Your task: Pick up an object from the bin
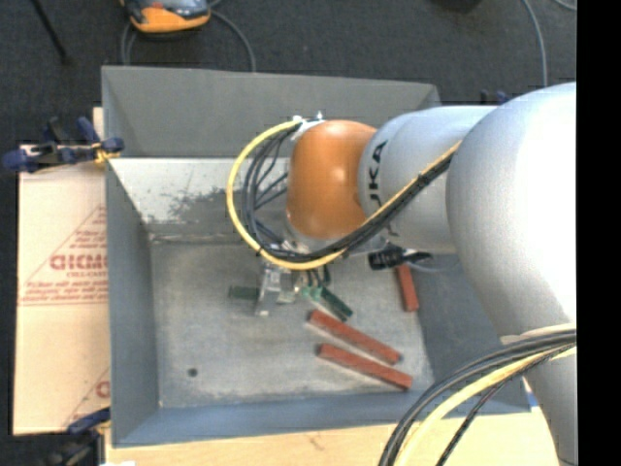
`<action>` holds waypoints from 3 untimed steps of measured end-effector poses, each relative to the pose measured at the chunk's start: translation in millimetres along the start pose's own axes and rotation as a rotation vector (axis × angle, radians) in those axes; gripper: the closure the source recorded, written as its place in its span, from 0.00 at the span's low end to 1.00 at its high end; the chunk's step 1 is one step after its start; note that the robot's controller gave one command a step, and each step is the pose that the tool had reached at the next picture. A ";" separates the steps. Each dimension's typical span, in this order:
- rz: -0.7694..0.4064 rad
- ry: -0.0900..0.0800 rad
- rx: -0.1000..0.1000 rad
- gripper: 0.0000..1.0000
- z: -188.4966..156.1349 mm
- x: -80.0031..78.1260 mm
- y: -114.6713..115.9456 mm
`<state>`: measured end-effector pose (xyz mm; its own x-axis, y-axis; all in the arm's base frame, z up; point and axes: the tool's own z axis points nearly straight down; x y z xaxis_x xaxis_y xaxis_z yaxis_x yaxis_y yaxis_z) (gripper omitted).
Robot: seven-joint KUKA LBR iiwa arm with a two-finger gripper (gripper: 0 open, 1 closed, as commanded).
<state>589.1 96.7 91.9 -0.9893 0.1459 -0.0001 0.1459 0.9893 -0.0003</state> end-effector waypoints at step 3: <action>0.001 -0.004 -0.002 1.00 -21.7 -1.8 0.4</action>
Offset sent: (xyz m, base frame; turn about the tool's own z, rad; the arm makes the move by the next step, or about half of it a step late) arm 0.0000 -0.0001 0.0130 0.0000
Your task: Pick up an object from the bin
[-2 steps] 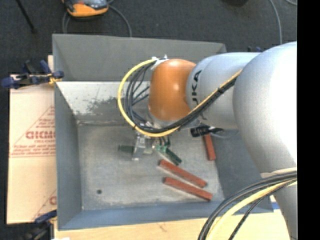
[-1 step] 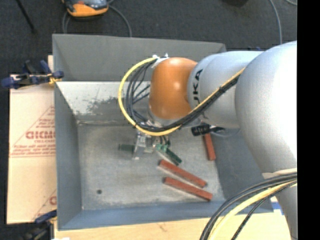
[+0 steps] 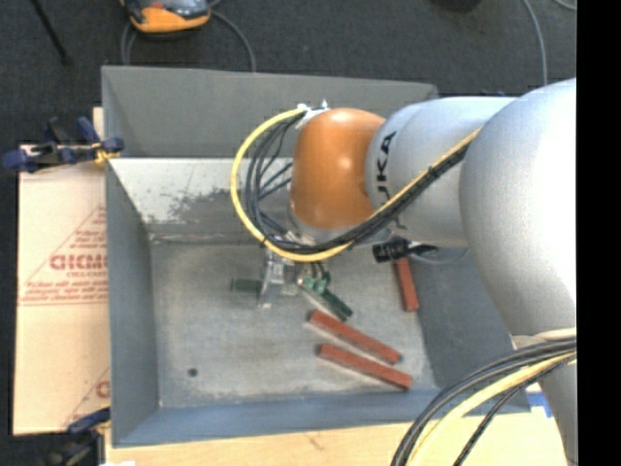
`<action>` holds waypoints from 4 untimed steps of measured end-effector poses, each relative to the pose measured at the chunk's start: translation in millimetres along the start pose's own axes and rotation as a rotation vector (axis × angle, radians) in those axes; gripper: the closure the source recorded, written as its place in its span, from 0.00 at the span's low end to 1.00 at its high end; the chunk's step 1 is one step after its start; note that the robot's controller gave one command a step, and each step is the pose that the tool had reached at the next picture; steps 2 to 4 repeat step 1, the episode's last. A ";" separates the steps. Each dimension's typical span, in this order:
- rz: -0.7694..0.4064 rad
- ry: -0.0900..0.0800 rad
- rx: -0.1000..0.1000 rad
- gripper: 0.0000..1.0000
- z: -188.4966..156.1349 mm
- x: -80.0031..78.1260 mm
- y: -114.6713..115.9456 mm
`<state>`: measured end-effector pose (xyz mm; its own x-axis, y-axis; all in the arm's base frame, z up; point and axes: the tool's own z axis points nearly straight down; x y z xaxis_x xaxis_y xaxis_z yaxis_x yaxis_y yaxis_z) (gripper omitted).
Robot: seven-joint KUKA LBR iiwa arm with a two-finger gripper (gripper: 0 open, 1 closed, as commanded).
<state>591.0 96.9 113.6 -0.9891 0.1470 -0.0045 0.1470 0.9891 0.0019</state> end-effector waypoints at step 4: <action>0.000 0.007 0.002 1.00 -9.7 1.2 -0.4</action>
Offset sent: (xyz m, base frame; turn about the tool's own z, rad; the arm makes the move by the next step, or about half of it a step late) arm -0.0001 0.0000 0.0605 0.0000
